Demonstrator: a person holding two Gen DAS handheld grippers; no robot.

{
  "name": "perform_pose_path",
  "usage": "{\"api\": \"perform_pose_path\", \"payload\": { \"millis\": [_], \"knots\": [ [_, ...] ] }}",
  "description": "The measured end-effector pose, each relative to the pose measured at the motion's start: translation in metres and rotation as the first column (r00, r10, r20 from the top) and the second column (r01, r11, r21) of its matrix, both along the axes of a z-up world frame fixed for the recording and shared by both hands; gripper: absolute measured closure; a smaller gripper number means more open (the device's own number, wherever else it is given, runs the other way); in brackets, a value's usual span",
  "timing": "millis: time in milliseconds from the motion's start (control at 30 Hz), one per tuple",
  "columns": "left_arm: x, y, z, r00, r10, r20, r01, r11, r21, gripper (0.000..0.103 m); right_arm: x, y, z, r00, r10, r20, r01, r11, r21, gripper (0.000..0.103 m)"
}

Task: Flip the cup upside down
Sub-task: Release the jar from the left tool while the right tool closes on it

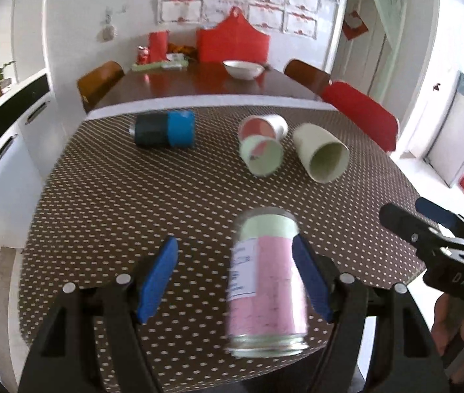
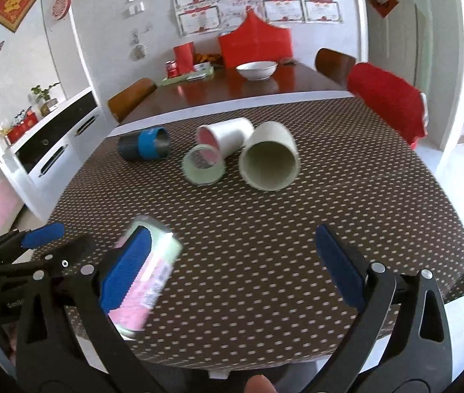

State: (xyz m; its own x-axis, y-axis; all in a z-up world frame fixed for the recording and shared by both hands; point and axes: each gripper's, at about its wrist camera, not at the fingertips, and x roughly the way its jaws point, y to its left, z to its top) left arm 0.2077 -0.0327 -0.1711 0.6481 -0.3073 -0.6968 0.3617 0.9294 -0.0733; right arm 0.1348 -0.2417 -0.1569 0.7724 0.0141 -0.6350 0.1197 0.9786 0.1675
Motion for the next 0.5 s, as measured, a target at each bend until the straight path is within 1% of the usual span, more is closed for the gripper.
{"api": "perform_pose_path", "payload": {
  "millis": [133, 233, 433, 500],
  "knots": [
    [-0.006, 0.023, 0.012, 0.997, 0.058, 0.048, -0.058, 0.998, -0.011, 0.032, -0.001, 0.028, 0.007, 1.000, 0.023, -0.004, -0.024, 0.999, -0.036, 0.006],
    [-0.016, 0.045, 0.020, 0.989, 0.113, 0.092, -0.110, 0.993, -0.036, 0.032, -0.006, 0.047, 0.011, 0.999, 0.035, -0.001, -0.035, 0.998, -0.060, 0.006],
    [-0.035, 0.077, 0.030, 0.976, 0.159, 0.149, -0.149, 0.986, -0.074, 0.032, -0.012, 0.076, 0.014, 0.999, 0.047, -0.011, -0.047, 0.996, -0.075, 0.006],
    [-0.043, 0.085, 0.034, 0.970, 0.169, 0.173, -0.157, 0.984, -0.081, 0.032, -0.012, 0.082, 0.013, 0.998, 0.057, -0.030, -0.058, 0.996, -0.060, 0.006]
  ]
}}
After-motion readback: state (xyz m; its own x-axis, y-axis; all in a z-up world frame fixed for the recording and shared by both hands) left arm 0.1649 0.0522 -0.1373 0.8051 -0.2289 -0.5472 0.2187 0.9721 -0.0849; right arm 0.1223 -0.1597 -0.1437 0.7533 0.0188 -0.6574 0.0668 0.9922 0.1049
